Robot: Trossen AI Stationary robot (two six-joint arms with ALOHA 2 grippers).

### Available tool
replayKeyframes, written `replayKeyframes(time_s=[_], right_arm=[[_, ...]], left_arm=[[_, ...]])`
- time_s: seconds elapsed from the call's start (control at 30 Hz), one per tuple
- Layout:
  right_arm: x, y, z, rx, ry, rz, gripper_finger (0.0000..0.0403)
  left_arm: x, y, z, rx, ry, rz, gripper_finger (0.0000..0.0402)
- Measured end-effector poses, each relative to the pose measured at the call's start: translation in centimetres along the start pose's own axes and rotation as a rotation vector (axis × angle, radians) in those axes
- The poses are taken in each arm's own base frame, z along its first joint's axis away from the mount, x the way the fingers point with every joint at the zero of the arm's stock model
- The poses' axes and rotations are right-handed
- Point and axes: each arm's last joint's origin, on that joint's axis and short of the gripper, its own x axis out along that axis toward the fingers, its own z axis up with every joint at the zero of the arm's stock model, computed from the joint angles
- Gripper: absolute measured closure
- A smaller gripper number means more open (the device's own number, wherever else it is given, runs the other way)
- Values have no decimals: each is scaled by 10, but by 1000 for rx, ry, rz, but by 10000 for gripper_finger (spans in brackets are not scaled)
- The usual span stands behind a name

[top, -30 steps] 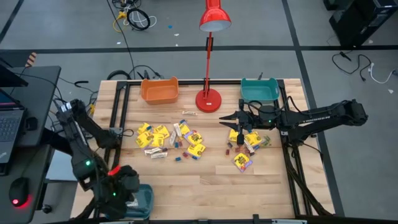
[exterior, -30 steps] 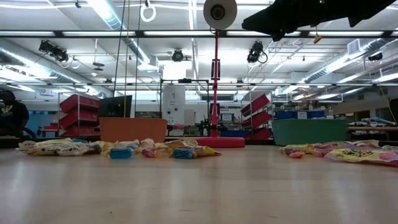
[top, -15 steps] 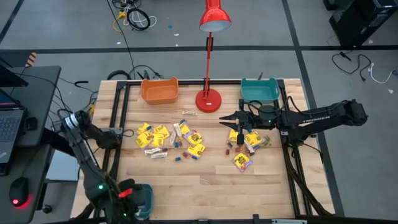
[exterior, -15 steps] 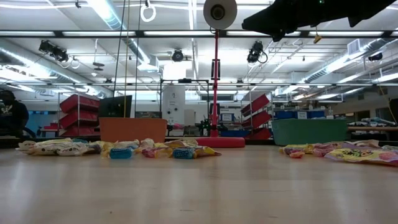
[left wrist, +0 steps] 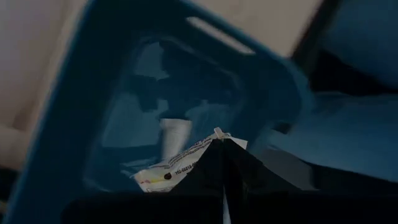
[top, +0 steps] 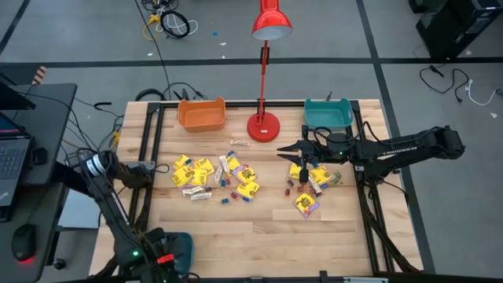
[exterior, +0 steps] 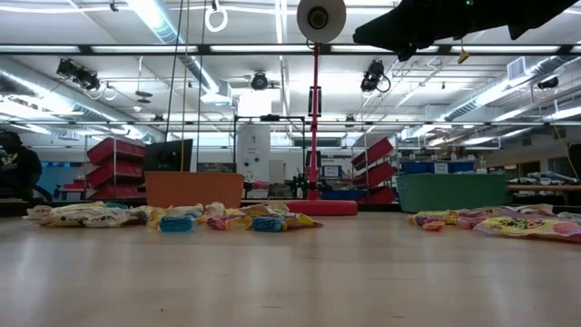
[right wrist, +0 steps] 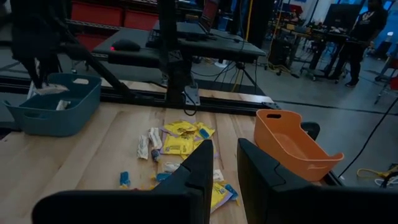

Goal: Sort candy
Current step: Put the white candy into the blue bin

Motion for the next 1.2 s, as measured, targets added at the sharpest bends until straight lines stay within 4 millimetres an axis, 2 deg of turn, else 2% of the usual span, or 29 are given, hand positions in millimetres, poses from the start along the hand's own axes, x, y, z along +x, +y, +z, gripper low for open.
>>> replayKeyframes(time_s=[0.43,0.8,1.2], right_arm=[[0,0,0,14,1,0,343],[0,1,-1,26,7,6,343],[0,2,-1,31,16,10,343]], left_arm=[[34,2,1,-26,-53,215,401],[49,4,18,-96,-85,261,401],[64,15,16,-122,-92,292,399]])
